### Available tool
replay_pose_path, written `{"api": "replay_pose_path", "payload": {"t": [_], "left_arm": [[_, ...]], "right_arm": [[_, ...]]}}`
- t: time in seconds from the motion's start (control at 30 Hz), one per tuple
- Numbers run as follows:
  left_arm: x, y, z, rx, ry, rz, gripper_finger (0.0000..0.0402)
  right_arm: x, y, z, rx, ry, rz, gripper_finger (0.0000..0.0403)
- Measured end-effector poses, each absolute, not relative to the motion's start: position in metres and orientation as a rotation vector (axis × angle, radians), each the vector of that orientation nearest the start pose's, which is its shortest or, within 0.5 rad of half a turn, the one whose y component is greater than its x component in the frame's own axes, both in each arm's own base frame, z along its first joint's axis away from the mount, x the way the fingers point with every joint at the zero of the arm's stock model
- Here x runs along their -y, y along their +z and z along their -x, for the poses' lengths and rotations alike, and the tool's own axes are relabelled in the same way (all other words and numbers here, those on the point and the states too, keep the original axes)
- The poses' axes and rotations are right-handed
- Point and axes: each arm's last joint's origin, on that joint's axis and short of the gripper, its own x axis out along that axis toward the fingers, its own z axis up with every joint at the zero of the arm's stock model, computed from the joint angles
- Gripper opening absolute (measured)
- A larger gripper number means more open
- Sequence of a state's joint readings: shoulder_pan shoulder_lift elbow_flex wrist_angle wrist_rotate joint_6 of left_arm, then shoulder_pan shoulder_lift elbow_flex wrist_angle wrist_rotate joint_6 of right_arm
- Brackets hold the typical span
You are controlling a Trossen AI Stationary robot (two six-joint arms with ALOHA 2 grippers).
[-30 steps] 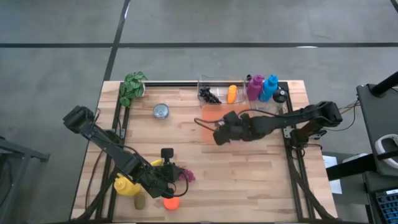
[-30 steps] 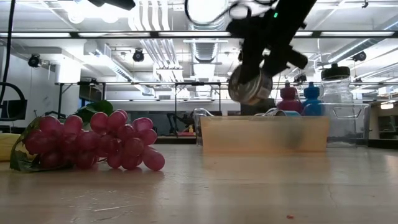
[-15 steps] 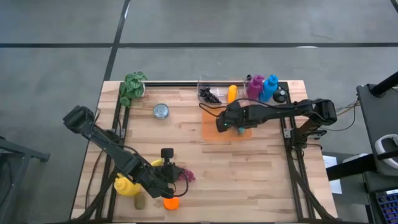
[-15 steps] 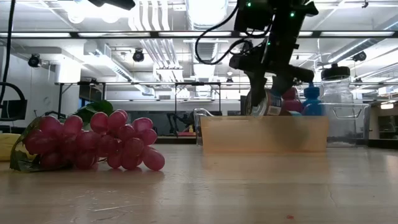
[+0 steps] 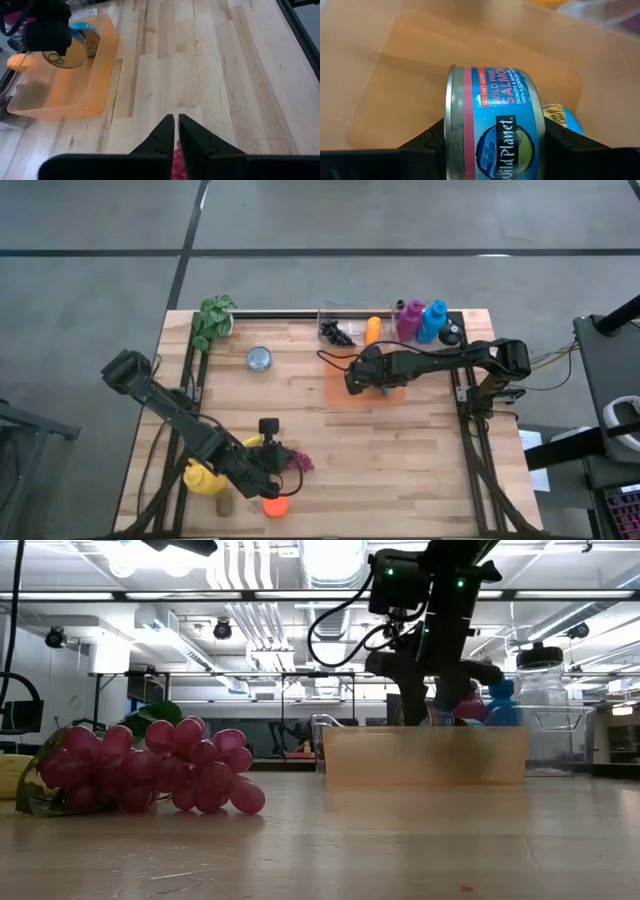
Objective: Pick & Place Food Item
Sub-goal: Put the blue and pink tuna can into the orange bin
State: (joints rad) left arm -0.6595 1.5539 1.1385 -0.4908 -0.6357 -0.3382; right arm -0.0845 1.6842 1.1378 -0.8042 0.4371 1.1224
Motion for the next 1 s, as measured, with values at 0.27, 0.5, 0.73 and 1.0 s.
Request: {"api": "replay_pose_path", "payload": {"t": [0.27,0.5,0.73,1.0], "left_arm": [[0.183,0.252,-0.263,-0.708,0.099,-0.223,0.0029],[0.183,0.252,-0.263,-0.708,0.098,-0.223,0.0029],[0.183,0.252,-0.263,-0.708,0.099,-0.223,0.0029],[0.183,0.252,-0.263,-0.708,0.098,-0.223,0.0029]], "right_arm": [[0.038,0.187,-0.312,-0.967,-1.113,-0.686,0.0184],[0.038,0.189,-0.311,-0.957,-1.112,-0.694,0.0185],[0.038,0.185,-0.309,-0.949,-1.146,-0.724,0.0185],[0.038,0.181,-0.307,-0.960,-1.148,-0.715,0.0185]]}}
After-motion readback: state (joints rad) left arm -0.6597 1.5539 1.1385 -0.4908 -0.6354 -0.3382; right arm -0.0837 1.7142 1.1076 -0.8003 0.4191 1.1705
